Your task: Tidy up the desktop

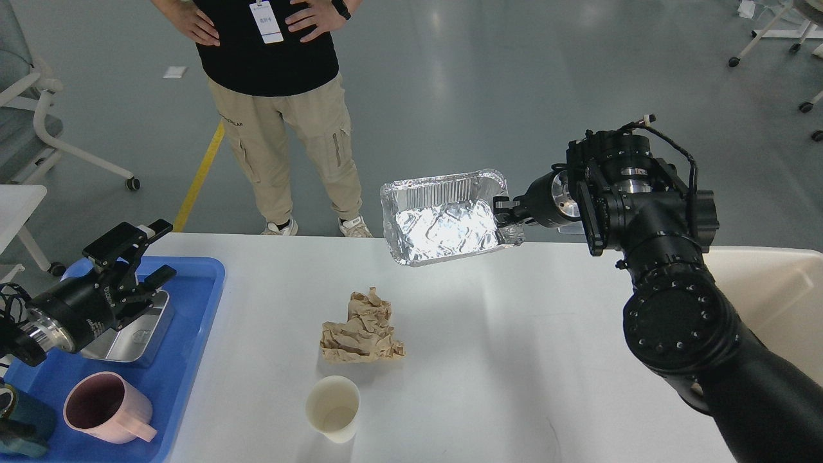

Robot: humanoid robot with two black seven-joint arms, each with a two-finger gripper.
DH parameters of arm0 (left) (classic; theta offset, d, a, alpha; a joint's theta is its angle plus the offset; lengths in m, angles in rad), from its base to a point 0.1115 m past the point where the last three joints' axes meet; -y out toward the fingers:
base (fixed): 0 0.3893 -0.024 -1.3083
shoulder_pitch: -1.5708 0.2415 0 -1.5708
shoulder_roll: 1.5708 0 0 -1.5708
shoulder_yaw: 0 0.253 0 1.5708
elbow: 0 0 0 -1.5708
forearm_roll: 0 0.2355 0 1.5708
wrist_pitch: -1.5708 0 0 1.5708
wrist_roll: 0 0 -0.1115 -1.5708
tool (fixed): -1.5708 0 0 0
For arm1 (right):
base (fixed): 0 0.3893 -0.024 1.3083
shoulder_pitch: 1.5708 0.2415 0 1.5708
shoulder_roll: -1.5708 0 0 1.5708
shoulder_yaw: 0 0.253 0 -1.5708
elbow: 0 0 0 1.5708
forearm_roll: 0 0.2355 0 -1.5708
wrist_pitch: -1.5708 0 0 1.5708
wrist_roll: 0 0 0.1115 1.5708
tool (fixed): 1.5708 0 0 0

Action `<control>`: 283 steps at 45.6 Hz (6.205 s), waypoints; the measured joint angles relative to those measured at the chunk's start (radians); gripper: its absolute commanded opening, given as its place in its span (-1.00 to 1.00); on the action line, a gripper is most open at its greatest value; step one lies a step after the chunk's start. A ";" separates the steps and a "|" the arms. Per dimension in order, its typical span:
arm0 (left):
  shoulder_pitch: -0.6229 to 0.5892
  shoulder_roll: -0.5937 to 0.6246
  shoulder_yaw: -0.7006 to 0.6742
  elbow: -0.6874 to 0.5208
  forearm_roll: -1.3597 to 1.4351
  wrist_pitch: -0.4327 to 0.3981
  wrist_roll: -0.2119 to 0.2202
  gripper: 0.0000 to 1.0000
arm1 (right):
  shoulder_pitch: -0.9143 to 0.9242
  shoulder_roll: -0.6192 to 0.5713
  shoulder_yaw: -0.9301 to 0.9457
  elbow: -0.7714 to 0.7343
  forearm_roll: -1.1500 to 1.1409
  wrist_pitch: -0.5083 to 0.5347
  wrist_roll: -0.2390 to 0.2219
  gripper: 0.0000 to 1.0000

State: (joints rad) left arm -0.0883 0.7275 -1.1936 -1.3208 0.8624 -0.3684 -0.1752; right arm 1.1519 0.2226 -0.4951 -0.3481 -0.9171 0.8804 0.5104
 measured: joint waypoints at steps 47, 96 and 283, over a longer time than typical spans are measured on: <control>-0.172 0.493 0.238 -0.309 0.756 -0.046 -0.023 0.94 | 0.015 -0.001 -0.008 -0.018 0.077 -0.021 0.026 -1.00; -0.369 0.301 0.413 -0.201 0.854 -0.125 -0.065 0.93 | -0.022 -0.004 -0.068 -0.035 0.073 -0.026 0.238 -1.00; -1.128 -0.131 0.801 0.229 0.687 -0.161 -0.348 -0.93 | 0.128 -0.388 -0.116 0.596 0.076 -0.298 0.222 -1.00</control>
State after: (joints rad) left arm -1.2159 0.5969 -0.3928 -1.0917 1.5494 -0.5290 -0.5229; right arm 1.2797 -0.1654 -0.6109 0.2483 -0.8412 0.5825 0.7326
